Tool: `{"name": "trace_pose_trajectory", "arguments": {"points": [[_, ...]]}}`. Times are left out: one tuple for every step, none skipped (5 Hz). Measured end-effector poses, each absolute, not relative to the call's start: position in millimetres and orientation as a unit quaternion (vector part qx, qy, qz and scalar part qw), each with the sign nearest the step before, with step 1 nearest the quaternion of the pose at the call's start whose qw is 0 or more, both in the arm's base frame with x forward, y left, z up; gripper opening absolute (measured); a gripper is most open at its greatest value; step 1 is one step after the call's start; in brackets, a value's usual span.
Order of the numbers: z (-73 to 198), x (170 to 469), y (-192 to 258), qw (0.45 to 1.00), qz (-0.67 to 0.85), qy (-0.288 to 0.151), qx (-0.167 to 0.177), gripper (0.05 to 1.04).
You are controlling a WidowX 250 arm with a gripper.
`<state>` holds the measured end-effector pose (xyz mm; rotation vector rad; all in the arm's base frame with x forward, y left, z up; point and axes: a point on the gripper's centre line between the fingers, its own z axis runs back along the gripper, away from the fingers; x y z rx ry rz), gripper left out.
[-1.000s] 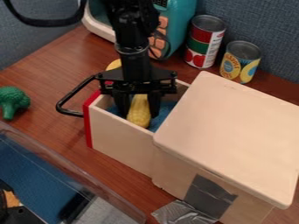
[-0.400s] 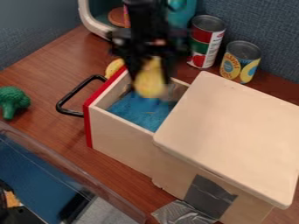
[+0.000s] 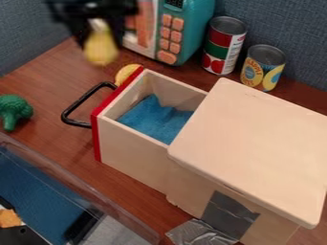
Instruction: Take the yellow object out of the drawer and put it on the table
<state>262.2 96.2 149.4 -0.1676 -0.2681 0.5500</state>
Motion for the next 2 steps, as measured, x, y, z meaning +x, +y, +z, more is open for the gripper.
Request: {"name": "trace_pose_trajectory", "arguments": {"points": [[144.6,263.7,130.5,0.944,0.295,-0.13,-0.076,0.592],[131.1,265.0,159.3,0.937,0.317,-0.122,-0.078,0.592]]}}
